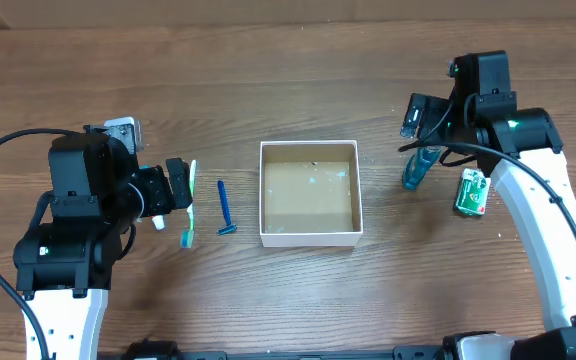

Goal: Pack container
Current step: 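Reach the right gripper to the blue Listerine bottle and grasp it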

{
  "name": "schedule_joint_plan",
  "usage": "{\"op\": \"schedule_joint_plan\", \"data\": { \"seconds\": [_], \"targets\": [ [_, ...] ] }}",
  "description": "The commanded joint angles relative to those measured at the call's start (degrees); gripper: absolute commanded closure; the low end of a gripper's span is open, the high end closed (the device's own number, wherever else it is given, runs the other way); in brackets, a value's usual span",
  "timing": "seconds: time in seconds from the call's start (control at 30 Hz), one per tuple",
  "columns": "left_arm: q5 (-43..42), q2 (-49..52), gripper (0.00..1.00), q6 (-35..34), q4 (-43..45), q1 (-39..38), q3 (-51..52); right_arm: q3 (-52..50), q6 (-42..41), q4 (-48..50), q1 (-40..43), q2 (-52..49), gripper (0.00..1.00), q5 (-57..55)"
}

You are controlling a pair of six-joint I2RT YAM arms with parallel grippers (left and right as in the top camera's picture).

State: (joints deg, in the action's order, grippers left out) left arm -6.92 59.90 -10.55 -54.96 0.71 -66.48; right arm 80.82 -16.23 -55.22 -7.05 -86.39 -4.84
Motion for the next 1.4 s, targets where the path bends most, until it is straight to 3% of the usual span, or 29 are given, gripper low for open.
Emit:
{"op": "schedule_joint_plan", "data": {
  "seconds": [0.0,0.37,0.4,0.5,0.57,0.8,1.13,1.23,1.37],
  "targets": [
    [-0.7,0.1,0.00,0.7,-0.1,-0.4,-1.7,0.1,-2.5,-1.3,0.4,-3.6,0.00,-2.0],
    [-0.6,0.1,0.00,0.7,-0.7,-0.4,-1.6,0.1,-5.1,-1.2,0.4,-13.7,0.01,-2.0],
    [-0.6,0.1,0.00,0.7,-0.7,-0.4,-1.6,0.1,-5.1,-1.3,0.4,-13.7,0.05,-2.0],
    [-0.6,0.1,0.00,0.7,-0.6,-0.4,-1.6,0.1,-5.1,-1.6,0.4,-13.7,0.32,-2.0],
    [-0.6,0.1,0.00,0.7,-0.6,-0.4,-1.6,0.1,-5.1,-1.7,0.4,-13.7,0.40,-2.0],
    [-0.6,0.1,0.00,0.7,-0.6,-0.4,-1.6,0.1,-5.1,-2.2,0.4,-13.7,0.50,-2.0],
    [-0.2,0.1,0.00,0.7,-0.6,-0.4,-1.6,0.6,-5.0,-2.6,0.4,-12.5,0.75,-2.8],
    [-0.2,0.1,0.00,0.7,-0.7,-0.4,-1.6,5.6,-4.6,-6.8,0.3,-8.3,0.95,-3.3],
    [-0.2,0.1,0.00,0.7,-0.6,-0.4,-1.6,19.2,-1.3,-19.1,-1.9,-1.3,0.96,-2.4]
  ]
}}
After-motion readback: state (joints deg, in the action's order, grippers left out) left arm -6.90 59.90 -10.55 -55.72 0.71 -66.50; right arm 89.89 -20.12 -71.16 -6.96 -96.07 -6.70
